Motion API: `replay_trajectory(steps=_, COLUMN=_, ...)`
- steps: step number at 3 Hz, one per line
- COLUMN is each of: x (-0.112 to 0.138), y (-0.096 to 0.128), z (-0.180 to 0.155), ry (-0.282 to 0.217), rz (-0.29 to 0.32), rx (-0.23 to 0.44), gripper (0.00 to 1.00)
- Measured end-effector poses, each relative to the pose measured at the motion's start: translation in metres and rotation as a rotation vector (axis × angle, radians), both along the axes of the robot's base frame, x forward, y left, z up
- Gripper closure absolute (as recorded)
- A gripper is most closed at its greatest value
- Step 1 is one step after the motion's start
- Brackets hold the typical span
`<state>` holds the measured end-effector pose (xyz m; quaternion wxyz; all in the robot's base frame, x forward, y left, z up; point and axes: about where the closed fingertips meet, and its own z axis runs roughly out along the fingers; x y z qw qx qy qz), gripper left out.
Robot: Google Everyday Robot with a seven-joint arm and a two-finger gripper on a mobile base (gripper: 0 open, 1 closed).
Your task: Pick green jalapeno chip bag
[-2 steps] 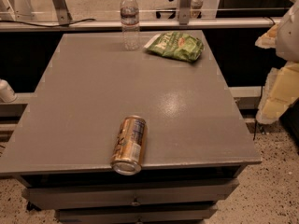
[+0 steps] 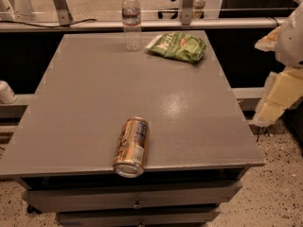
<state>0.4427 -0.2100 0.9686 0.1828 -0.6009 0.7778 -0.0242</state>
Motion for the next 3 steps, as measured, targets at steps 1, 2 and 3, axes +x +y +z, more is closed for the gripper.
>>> replay_trajectory(steps=1, x=0.03, y=0.023, z=-0.033, ry=-0.038, rz=0.033, rx=0.08, gripper=0.0)
replay_trajectory(steps=2, x=0.092, y=0.042, z=-0.062, ry=-0.122, rz=0.045, rx=0.153, gripper=0.0)
replay_trajectory(steps=3, x=0.162, y=0.053, z=-0.076, ry=-0.205, rz=0.021, rx=0.227, gripper=0.0)
